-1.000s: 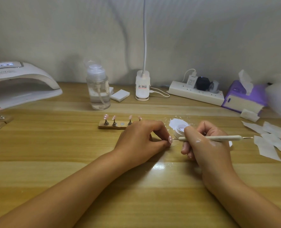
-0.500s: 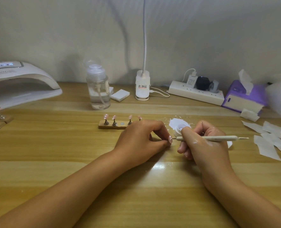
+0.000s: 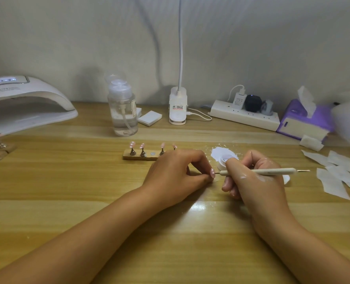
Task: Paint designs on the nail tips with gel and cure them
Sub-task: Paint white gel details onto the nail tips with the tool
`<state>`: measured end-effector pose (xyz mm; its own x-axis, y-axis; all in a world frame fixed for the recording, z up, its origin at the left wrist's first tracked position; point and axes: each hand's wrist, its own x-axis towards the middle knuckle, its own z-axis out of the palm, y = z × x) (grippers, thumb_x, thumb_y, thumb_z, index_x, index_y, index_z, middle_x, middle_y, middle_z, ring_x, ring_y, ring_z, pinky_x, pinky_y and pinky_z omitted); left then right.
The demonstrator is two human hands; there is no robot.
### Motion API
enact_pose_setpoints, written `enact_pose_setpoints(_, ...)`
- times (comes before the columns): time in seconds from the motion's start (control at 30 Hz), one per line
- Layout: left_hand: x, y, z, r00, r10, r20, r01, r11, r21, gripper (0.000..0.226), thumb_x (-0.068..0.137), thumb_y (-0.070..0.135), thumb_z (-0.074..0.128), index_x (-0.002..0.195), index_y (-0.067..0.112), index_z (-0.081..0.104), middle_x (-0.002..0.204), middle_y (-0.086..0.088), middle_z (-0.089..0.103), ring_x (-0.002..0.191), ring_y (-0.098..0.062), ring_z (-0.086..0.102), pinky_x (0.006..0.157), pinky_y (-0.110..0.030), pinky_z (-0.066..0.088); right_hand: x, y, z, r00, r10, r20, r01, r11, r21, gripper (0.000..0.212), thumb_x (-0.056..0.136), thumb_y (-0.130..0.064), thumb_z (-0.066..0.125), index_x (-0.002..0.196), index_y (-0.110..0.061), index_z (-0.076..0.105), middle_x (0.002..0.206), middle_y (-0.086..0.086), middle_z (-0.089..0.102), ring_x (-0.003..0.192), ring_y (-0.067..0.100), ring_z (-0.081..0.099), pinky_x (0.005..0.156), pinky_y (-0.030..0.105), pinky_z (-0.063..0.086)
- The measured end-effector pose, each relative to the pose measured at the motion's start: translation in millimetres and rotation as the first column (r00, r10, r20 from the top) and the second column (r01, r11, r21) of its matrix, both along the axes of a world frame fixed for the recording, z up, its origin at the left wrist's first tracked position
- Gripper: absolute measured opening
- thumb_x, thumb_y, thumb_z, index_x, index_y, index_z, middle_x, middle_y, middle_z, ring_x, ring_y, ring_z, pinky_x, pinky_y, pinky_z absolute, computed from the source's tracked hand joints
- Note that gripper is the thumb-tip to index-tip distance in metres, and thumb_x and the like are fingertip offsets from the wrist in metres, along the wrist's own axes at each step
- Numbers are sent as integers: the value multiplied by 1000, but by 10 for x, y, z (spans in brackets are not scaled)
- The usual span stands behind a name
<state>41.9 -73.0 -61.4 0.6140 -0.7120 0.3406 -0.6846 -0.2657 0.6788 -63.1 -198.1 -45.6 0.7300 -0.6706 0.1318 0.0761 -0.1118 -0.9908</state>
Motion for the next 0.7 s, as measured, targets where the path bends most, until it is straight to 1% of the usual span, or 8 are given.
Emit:
enact_pose_setpoints(0.07, 1, -2, -3, 1000, -1, -4, 1, 1000, -1, 10, 79, 29, 76, 79, 35, 69, 86, 25, 70, 57, 2, 54, 64, -27, 45, 4, -8, -8, 1000, -2, 1, 2, 1000, 4, 34, 84, -7, 63, 60, -15, 41, 46, 12, 60, 36, 12, 44, 39, 17, 36)
enact_pose_setpoints(0.27, 0, -3, -4, 1000, -6, 0, 6, 1000, -4, 11, 80, 29, 76, 78, 37, 68, 86, 25, 71, 56, 3, 55, 62, -24, 40, 9, -14, -24, 1000, -7, 9, 7, 1000, 16, 34, 85, -8, 64, 60, -16, 42, 46, 11, 60, 36, 12, 44, 39, 17, 36)
enact_pose_setpoints(0.43, -8, 3, 4, 1000, 0, 11, 0, 1000, 0, 17, 80, 28, 77, 75, 40, 65, 85, 25, 70, 58, 5, 55, 64, -26, 44, 5, -9, -15, 1000, -1, 10, 1, 1000, 14, 32, 85, -7, 64, 62, -14, 42, 46, 11, 60, 36, 12, 45, 39, 18, 36)
enact_pose_setpoints(0.57, -10, 0, 9, 1000, -3, 6, 3, 1000, 0, 14, 80, 28, 77, 78, 38, 67, 85, 25, 71, 56, 4, 54, 63, -26, 42, 3, 3, -5, 1000, 2, 12, -2, 1000, 12, 31, 84, -8, 64, 62, -13, 43, 46, 11, 60, 36, 12, 44, 39, 17, 36)
enact_pose_setpoints(0.7, -10, 1, 16, 1000, 0, 5, 0, 1000, 0, 15, 80, 28, 77, 77, 38, 67, 85, 24, 71, 56, 4, 54, 67, -29, 47, -3, 1, 0, 1000, 7, 3, -7, 1000, 6, 29, 84, -8, 64, 64, -12, 43, 46, 12, 60, 36, 11, 44, 39, 18, 36)
